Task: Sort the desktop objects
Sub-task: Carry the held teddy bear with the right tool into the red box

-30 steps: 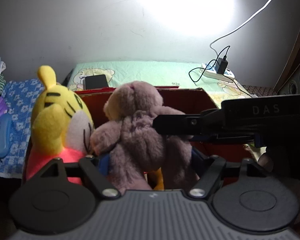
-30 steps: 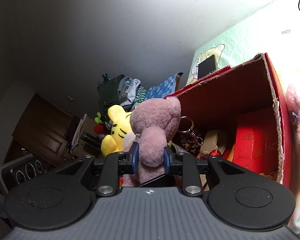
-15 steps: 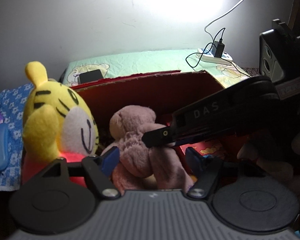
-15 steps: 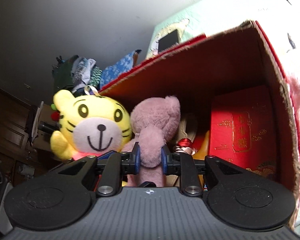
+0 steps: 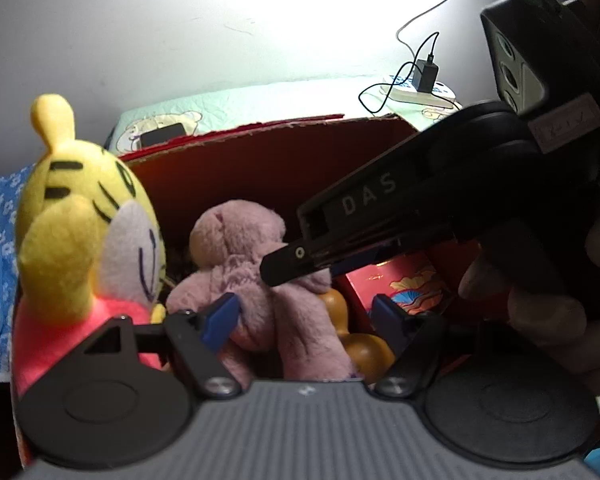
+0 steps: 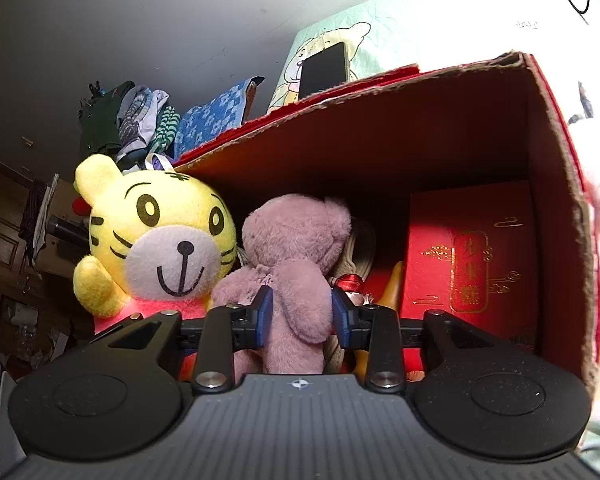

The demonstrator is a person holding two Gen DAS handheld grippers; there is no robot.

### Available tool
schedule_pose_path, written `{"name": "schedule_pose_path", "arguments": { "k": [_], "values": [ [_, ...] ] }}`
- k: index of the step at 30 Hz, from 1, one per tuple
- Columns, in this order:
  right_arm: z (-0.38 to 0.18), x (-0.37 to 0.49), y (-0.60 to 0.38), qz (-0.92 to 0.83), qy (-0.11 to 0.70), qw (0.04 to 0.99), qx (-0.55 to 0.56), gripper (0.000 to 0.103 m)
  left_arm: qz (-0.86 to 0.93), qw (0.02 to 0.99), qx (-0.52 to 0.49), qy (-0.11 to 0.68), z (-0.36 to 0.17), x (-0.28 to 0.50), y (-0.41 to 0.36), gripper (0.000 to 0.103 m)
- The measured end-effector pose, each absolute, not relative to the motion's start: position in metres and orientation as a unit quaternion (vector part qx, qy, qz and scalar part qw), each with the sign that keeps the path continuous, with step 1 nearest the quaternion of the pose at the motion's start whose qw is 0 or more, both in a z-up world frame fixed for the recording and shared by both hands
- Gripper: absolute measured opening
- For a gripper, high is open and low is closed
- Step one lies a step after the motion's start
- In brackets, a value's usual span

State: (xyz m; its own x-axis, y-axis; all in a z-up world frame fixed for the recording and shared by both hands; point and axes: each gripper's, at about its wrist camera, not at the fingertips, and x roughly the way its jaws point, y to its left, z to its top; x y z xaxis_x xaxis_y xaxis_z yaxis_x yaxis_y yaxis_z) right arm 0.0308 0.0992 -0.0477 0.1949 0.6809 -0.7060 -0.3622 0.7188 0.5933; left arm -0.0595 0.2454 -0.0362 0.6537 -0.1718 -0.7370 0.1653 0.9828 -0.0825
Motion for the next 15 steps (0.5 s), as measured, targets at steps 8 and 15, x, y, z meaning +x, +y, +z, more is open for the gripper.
{"name": "schedule_pose_path", "arguments": {
  "k": [8,15],
  "values": [
    [-0.04,0.034,0.094,0.324,0.521,0.774,0.157,0.022,-0.091,0.908,-0.005,0.409,-0.037,-0.057,0.246,0.078],
    [-0.048,0.036,0.112,0.323,0.537,0.768,0.131,0.02,-0.084,0.905,-0.002,0.416,-0.038,-0.055,0.244,0.079]
  ]
}}
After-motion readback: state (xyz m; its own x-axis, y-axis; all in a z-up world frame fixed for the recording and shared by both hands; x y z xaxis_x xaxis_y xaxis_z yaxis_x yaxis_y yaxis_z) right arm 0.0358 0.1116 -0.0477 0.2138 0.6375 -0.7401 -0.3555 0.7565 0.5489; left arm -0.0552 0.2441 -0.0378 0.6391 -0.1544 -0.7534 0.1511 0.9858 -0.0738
